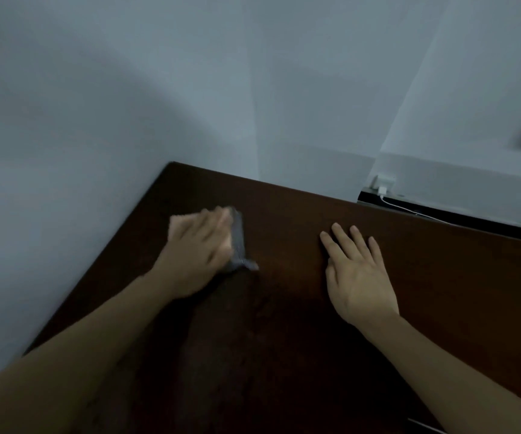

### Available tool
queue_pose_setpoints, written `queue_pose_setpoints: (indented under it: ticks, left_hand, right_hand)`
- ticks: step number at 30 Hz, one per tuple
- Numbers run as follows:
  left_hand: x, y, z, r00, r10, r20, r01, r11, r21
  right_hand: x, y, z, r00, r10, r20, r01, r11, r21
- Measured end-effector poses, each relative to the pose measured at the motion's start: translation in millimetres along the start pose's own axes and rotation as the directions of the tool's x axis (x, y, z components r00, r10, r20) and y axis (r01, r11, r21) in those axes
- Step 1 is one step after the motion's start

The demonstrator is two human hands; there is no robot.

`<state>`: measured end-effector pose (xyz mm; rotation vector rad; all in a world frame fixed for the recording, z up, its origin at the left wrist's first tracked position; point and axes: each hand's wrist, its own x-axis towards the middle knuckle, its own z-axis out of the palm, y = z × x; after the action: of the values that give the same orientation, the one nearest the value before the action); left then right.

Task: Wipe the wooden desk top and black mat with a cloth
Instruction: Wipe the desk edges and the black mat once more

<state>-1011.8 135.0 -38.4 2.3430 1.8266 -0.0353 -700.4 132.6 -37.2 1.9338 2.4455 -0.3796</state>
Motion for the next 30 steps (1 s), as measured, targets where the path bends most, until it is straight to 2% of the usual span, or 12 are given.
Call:
queue_pose_setpoints:
  ticks: [3, 6, 10, 13, 15, 17, 19, 21, 25, 28, 29, 30]
  left_hand:
    - [-32.2, 17.3, 5.2, 0.979, 0.194, 0.067, -0.194, 0.981, -0.008]
    - [-18.1, -1.3, 0.6, 0.975, 0.207, 0.081, -0.21, 0.978, 0.02]
    - [14.5, -60.1, -7.8, 0.998, -0.04, -0.051, 0.043, 0.998, 0.047]
    - [26.9, -102.5, -2.0, 0.981, -0.181, -0.064, 0.187, 0.978, 0.094]
    - [28.5, -99.2, -0.6, 0.952, -0.303, -0.031, 0.304, 0.952, 0.035]
    - [18.2, -76.0, 5.0, 0.941, -0.334, -0.063, 0.333, 0.943, -0.012]
    - [-2.5, -50.3, 10.1, 0.967, -0.254, -0.03, 0.254, 0.967, 0.0]
    - [-27.1, -20.6, 17.8, 0.995, -0.095, -0.016, 0.096, 0.995, 0.013]
    - [-61.1, 30.2, 19.2, 0.995, 0.095, -0.019, -0.096, 0.994, -0.057]
    - [-37.2, 2.1, 13.8, 0.992, 0.123, 0.012, -0.123, 0.992, 0.024]
    - [-20.6, -15.0, 10.5, 0.997, 0.078, -0.005, -0.078, 0.995, 0.055]
    - [-4.6, -31.6, 7.1, 0.999, -0.036, -0.02, 0.037, 0.999, 0.018]
  right_hand:
    - [0.4, -1.1, -0.1, 1.0, 0.005, 0.004, -0.005, 1.0, 0.006]
    - [0.1, 0.5, -0.5, 1.0, 0.005, -0.004, -0.005, 1.0, -0.004]
    - [-0.3, 1.5, -0.5, 1.0, -0.001, -0.018, 0.001, 1.0, 0.013]
    - [-0.9, 0.8, 0.6, 1.0, -0.002, -0.03, 0.003, 1.0, 0.016]
    - [-0.8, 1.2, 0.6, 0.999, -0.005, -0.035, 0.006, 1.0, 0.017]
    - [-1.7, 0.1, 0.2, 0.999, -0.003, -0.041, 0.004, 1.0, 0.022]
    - [-2.2, -0.3, 0.9, 0.999, -0.002, -0.034, 0.002, 1.0, 0.014]
    - [-1.1, 0.5, 1.5, 1.0, -0.006, -0.026, 0.006, 1.0, 0.01]
    - [-0.1, -0.5, 0.2, 1.0, 0.005, -0.025, -0.004, 1.0, 0.018]
    - [-0.3, 0.0, 0.5, 1.0, 0.011, -0.022, -0.011, 1.0, 0.013]
    - [-0.4, 0.3, 1.0, 1.0, 0.007, -0.029, -0.006, 1.0, 0.013]
    - [-0.4, 0.7, 1.8, 0.999, 0.003, -0.036, -0.002, 1.0, 0.014]
